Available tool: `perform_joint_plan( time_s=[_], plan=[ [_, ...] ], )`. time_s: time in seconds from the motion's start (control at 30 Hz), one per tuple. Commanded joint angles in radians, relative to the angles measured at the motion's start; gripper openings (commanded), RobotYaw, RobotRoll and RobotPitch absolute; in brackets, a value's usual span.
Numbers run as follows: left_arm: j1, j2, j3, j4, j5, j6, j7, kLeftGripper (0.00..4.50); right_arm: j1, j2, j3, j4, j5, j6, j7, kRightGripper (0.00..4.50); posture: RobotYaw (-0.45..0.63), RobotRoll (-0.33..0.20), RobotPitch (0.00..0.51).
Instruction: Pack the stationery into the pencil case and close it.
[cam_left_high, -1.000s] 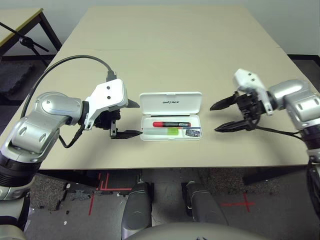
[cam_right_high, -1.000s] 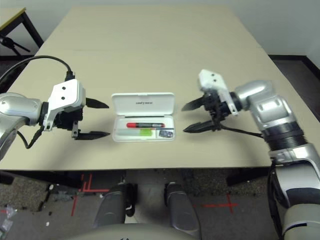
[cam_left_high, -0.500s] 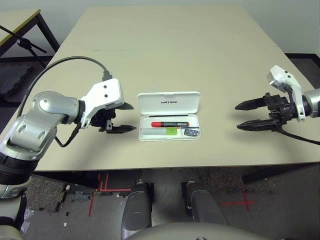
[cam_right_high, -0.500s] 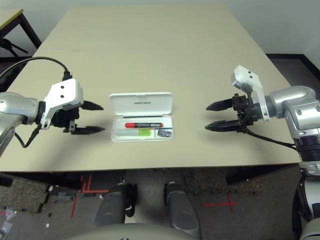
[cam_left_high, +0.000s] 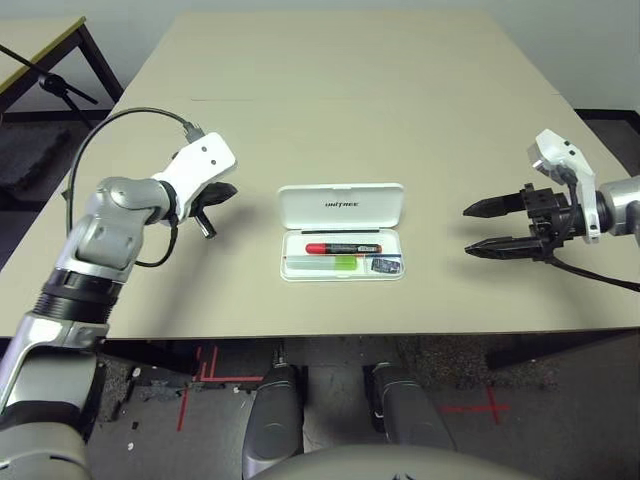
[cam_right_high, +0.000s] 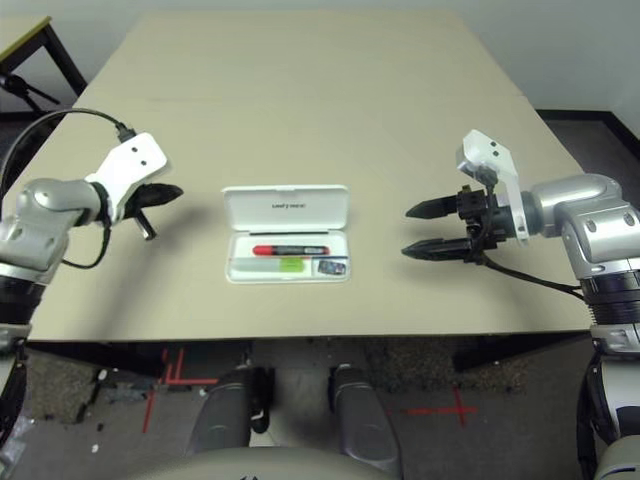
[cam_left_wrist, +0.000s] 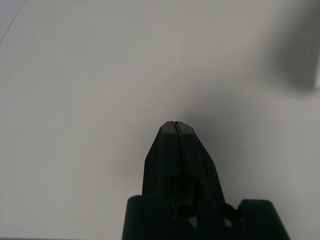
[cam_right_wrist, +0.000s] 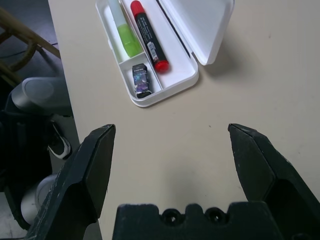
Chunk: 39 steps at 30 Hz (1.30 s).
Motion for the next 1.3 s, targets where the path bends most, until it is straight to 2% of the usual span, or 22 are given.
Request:
perform_joint_plan(
  time_s=[0.03, 0.2, 0.4, 0.77, 0.93, 1.3],
  plan=[
    [-0.006, -0.044, 0.006, 0.019, -0.012, -0.018, 0.013, 0.06, -0.003, -0.004, 0.01, 0.004, -0.008, -0.011, 0.002, 4.5, -0.02, 0.0, 0.099],
    [-0.017, -0.119, 0.013, 0.014, -0.037, -0.025, 0.015, 0.06, 0.003, -0.009, 0.01, 0.001, -0.012, -0.014, 0.0, 4.5, -0.03, 0.0, 0.101],
    [-0.022, -0.153, 0.017, -0.054, -0.104, 0.003, -0.044, 0.06, 0.008, -0.01, 0.01, -0.005, -0.014, -0.015, -0.008, 4.5, -0.04, 0.0, 0.102],
    [0.099, -0.073, -0.04, -0.33, -0.239, -0.035, -0.291, 0.06, 0.0, 0.007, 0.027, 0.013, -0.032, -0.037, -0.019, 4.5, -0.03, 0.0, 0.094],
    [0.118, -0.088, -0.095, -0.351, -0.203, -0.053, -0.283, 0.06, -0.007, 0.019, 0.037, 0.019, -0.043, -0.046, -0.023, 4.5, -0.03, 0.0, 0.092],
    [0.085, -0.121, -0.203, -0.225, -0.037, -0.151, -0.216, 0.06, -0.003, 0.024, 0.046, 0.006, -0.051, -0.047, -0.031, 4.5, -0.04, 0.0, 0.094]
  ],
)
